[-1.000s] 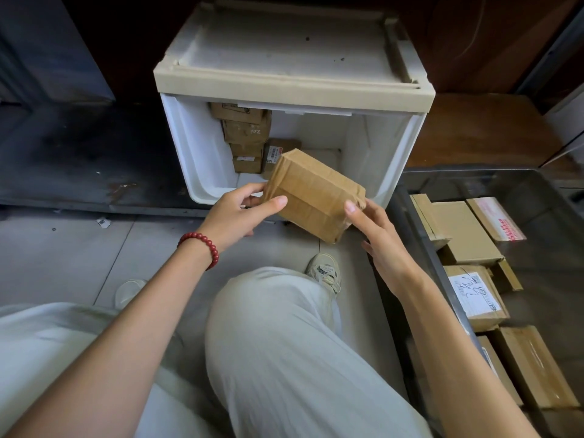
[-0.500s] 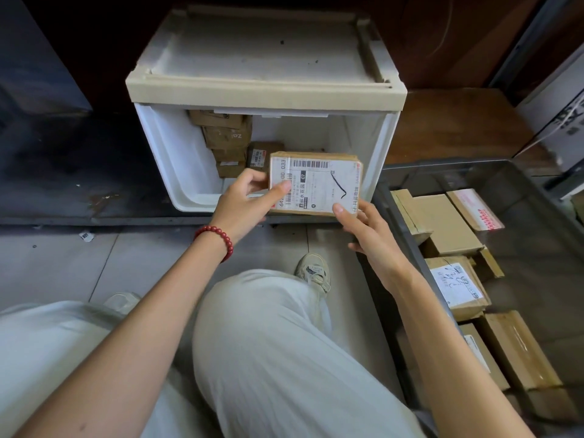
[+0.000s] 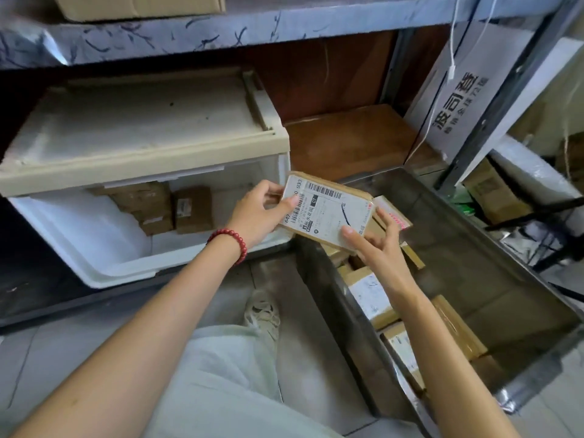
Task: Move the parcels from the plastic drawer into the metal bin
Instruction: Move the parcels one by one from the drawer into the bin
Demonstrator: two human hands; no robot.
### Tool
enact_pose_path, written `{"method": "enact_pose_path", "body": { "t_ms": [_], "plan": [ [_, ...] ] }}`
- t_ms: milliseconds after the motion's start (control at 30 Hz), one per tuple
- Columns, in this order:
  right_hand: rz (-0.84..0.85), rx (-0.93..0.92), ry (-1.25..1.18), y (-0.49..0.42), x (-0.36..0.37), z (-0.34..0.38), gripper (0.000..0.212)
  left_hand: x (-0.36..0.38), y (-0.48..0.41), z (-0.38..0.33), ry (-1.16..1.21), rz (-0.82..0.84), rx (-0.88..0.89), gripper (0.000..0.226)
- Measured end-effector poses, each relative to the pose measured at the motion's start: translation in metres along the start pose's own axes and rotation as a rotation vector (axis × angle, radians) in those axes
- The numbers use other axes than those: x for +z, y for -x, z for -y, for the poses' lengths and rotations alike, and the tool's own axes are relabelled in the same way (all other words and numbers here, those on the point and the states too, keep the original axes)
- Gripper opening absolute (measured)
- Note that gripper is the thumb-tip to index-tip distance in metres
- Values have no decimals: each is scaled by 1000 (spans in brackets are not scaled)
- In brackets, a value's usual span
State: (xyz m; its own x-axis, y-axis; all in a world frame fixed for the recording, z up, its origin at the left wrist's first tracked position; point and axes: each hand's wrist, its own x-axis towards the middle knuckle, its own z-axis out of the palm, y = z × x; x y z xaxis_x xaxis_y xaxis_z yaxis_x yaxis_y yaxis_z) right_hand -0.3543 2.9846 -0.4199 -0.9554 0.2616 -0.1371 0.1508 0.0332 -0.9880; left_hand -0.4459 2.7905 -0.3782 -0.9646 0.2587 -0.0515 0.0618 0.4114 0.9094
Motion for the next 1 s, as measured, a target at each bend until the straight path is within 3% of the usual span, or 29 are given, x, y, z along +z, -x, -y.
{"method": "enact_pose_path", "body": {
  "t_ms": [133, 300, 400, 533, 700, 833, 1000],
  "plan": [
    [-110, 30, -70, 1, -46, -1, 65, 55, -18, -18, -83, 120, 46, 27],
    [-298, 140, -150, 2, -99, -24, 68, 123, -40, -26, -265, 196, 146, 37],
    [-409, 235, -180, 2, -128, -49, 72, 170, -45, -23, -201, 227, 158, 33],
    [-575, 356, -246, -6, -158, -80, 58, 226, -57, -19, -248, 336, 163, 42],
    [-703, 526, -292, -20, -164, -114, 65, 275, -77, -5, -462, 463, 182, 46],
    [-764, 615, -284, -32, -158, -142, 69, 299, -83, 22, -537, 472, 178, 49],
    [-758, 622, -256, -40, -153, -160, 94, 307, -90, 41, -621, 448, 217, 47]
  ]
}}
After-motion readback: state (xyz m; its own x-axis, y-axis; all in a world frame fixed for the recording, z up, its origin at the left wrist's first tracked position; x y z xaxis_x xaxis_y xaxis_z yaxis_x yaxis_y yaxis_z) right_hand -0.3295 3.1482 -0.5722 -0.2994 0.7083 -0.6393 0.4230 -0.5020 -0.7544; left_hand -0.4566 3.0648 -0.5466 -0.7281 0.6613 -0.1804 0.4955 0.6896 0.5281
